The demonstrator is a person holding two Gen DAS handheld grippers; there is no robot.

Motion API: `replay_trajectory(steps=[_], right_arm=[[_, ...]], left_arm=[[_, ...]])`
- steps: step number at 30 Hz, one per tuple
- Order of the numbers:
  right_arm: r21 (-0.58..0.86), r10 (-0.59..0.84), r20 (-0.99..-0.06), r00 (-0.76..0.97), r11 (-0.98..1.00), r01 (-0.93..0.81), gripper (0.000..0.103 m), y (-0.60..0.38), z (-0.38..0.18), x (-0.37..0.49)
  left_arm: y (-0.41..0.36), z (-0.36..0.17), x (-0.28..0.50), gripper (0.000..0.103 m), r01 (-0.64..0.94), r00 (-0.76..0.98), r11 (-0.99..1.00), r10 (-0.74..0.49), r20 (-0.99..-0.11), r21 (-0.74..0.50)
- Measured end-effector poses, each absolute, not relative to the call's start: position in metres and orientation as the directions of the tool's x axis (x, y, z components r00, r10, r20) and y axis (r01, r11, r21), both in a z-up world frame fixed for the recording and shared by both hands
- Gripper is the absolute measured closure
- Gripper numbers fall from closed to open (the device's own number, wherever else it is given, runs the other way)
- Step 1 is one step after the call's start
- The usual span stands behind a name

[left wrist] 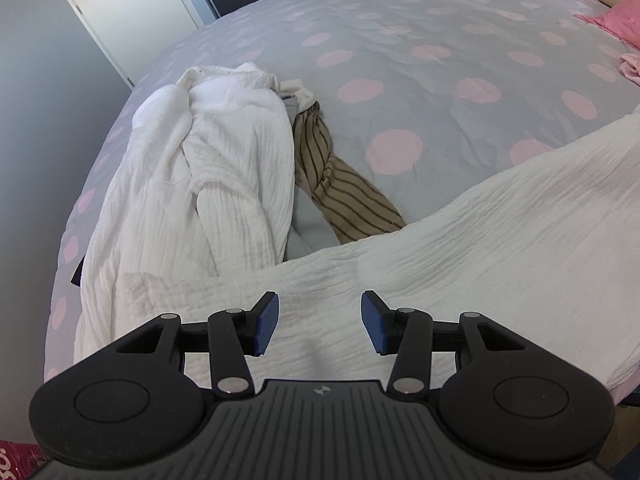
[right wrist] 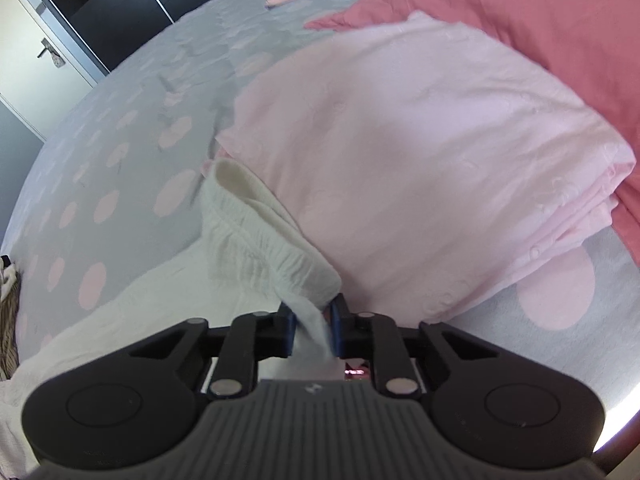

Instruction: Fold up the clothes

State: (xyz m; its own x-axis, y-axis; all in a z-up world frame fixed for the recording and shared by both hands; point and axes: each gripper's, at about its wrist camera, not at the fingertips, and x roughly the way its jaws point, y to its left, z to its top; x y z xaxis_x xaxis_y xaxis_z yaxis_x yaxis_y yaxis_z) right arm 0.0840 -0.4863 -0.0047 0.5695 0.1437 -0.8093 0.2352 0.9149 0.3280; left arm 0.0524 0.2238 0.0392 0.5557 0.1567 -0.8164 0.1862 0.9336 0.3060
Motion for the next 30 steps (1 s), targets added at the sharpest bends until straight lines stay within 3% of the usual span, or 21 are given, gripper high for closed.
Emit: replay_trajectory(steps=[5,14,23,30], right_arm=[[0.279,0.120,-0.779,0.616,0.945,0.169,0.088,-0.449,0.032,0.080],[0.294,0.211,-0.673,0.709,0.956,-0.004,0.088,-0.337,0.070,0.062],[0.114,0.215,-0.694,0.687,0.975,-0.190,0.088,-0.198,0.026,0.014],[0.034,0.238,-0.765,0.599,0.943,-0.332,0.088,-0.146,-0.023,0.000]], left_arm=[[0.213,0.049,0.055,0.059,0.178,0.585,0.947,0.116,-0.802,0.267],[0.175,0.061,0.063,0.059,0.166,0.615,0.985,-0.073,-0.785,0.039],[0.114,0.047,0.055,0.059,0.230,0.629,0.972,-0.188,-0.754,-0.051],[0.082,0.019,0.047,0.060,0.244,0.588,0.947,-0.315,-0.745,-0.208]])
